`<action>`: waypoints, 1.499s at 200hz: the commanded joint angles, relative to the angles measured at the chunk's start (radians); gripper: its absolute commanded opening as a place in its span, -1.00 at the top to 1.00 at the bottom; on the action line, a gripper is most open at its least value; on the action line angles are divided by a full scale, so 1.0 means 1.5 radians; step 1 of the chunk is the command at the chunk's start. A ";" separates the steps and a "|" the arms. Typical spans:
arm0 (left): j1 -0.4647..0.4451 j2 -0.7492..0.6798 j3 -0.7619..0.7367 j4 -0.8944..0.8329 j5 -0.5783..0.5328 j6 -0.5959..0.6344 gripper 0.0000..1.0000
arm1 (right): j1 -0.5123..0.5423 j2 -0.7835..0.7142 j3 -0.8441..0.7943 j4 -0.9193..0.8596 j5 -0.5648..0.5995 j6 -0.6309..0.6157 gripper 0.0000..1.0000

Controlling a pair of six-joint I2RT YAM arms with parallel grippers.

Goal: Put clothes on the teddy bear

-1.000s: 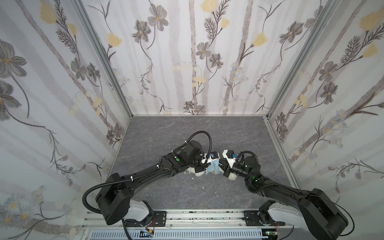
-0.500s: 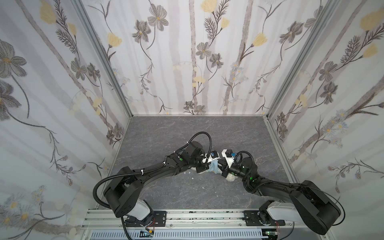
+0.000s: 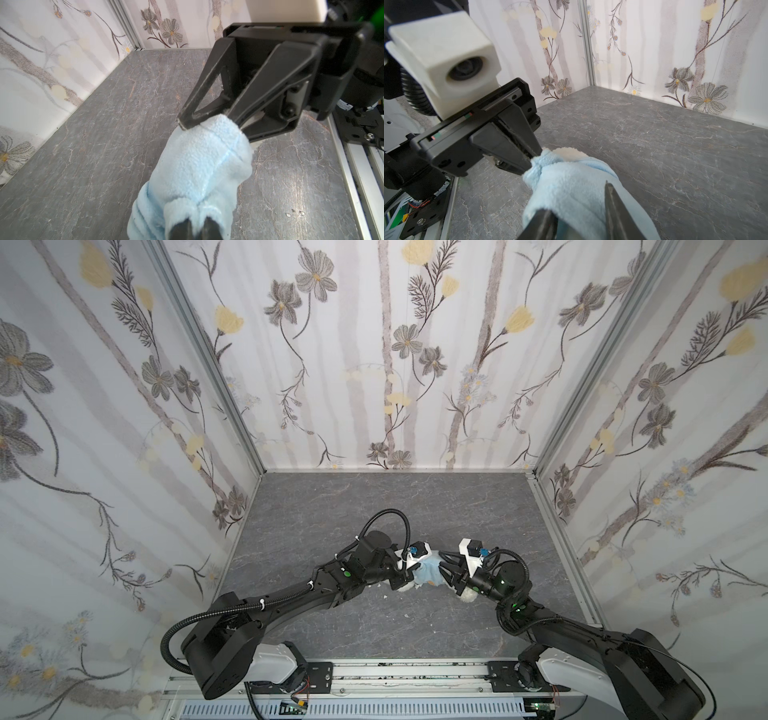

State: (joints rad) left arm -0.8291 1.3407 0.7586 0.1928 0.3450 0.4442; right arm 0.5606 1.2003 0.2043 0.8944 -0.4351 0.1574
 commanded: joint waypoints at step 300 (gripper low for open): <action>0.020 -0.113 -0.017 0.014 0.056 -0.015 1.00 | -0.034 -0.179 -0.107 -0.234 0.239 0.406 1.00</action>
State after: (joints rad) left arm -0.8135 1.1934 0.7456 0.1234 0.3912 0.4416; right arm 0.5224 0.9401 0.0525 0.5781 -0.1799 0.7208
